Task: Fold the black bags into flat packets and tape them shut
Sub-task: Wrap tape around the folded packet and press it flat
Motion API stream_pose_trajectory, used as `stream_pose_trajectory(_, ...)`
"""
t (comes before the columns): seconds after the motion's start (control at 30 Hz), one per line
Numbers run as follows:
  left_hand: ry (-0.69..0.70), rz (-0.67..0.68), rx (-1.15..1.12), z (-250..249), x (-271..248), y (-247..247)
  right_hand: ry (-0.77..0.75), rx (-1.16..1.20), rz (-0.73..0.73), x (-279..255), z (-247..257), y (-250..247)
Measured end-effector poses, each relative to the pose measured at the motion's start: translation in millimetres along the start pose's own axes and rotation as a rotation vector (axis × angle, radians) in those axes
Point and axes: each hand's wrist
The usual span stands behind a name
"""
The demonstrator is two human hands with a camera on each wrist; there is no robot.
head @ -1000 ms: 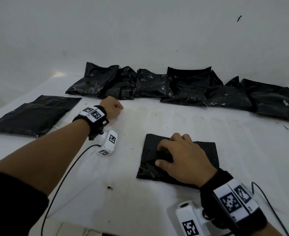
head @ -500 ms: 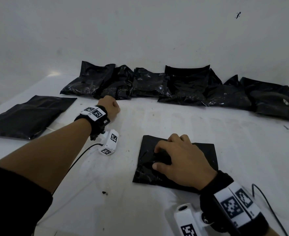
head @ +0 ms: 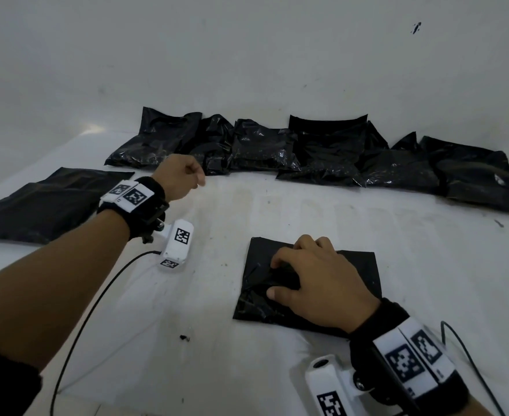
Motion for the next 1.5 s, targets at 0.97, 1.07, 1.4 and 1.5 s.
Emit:
stream_pose_trajectory(0.97, 0.478, -0.166, -0.324, -128, -123, -86, 0.122, 0.513, -0.207, -8, 9, -2)
stream_pose_trajectory(1.07, 0.521, -0.237, -0.410, -140, -123, -90, 0.159, 0.584, -0.204, -10, 12, -7)
stream_pose_trajectory(1.4, 0.445, -0.257, -0.624, -165, -128, -80, 0.231, 0.886, 0.032, -14, 24, -25)
stream_pose_trajectory(1.5, 0.397, -0.281, -0.709, -167, -130, -85, 0.212, 0.884, 0.024, -15, 20, -22)
Point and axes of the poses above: each hand's wrist, its own x-axis towards the middle knuckle, its own y-axis out of the palm, z = x × y, and after that the axes turned 14 degrees about -z, right-handed
